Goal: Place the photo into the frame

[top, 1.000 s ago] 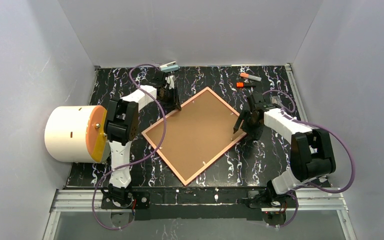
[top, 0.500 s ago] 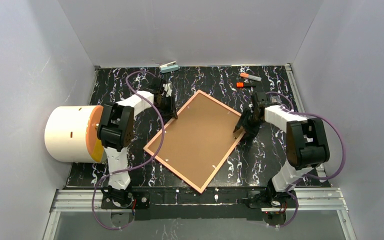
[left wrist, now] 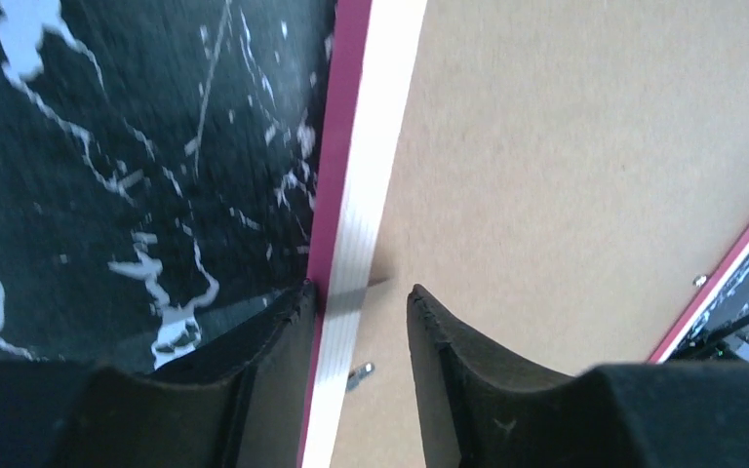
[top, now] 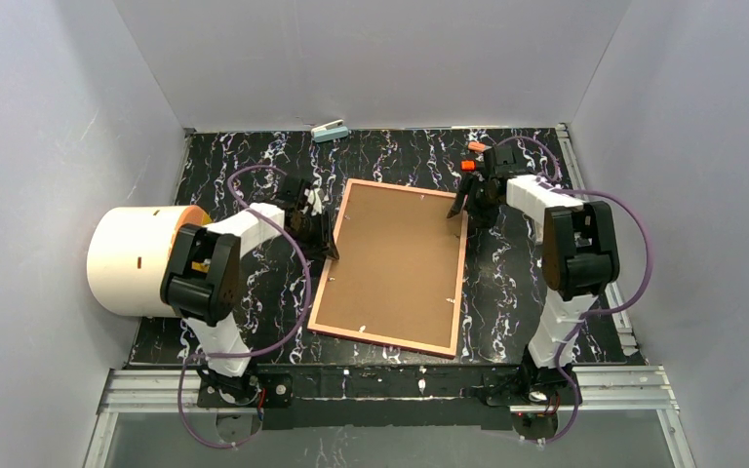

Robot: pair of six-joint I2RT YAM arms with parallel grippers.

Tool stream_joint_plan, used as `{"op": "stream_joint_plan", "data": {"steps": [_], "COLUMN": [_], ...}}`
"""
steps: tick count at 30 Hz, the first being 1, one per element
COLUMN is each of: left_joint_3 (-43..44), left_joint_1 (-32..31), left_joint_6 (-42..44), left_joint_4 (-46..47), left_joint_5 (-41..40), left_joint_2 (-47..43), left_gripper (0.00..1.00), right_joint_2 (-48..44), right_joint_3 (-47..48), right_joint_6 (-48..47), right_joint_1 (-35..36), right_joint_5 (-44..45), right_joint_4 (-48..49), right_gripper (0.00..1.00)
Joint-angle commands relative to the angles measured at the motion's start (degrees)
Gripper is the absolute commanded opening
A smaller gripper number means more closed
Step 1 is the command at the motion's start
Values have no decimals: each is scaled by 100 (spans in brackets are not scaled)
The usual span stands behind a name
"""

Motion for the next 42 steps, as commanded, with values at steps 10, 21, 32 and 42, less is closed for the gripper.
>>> {"op": "stream_joint_plan", "data": {"steps": [10,21,32,42], "left_joint_3": [-313,-412,-1361,-1708], "left_joint_1": [16,74,73,77], "left_joint_6": [-11,-501,-1311,-1387], "left_joint_4": [-96,-257,-551,-706], "left_joint_5": [59,-1200,-2561,-2474], "left_joint_2": [-921,-1528,-3312,-3796], "left_gripper": [52,53,56,57], "right_joint_2": [-1551,-689,1812,3210], "right_joint_3": [-203,825,4015,5765], "right_joint_6": [79,1218,1648,1337], "right_joint_1": [174,2137,3770,4187], "right_joint_5": [196,506,2005,2605], "right_joint_4": [-1374,-1233,-2440,-2674], "right_gripper": [71,66,59,53]}}
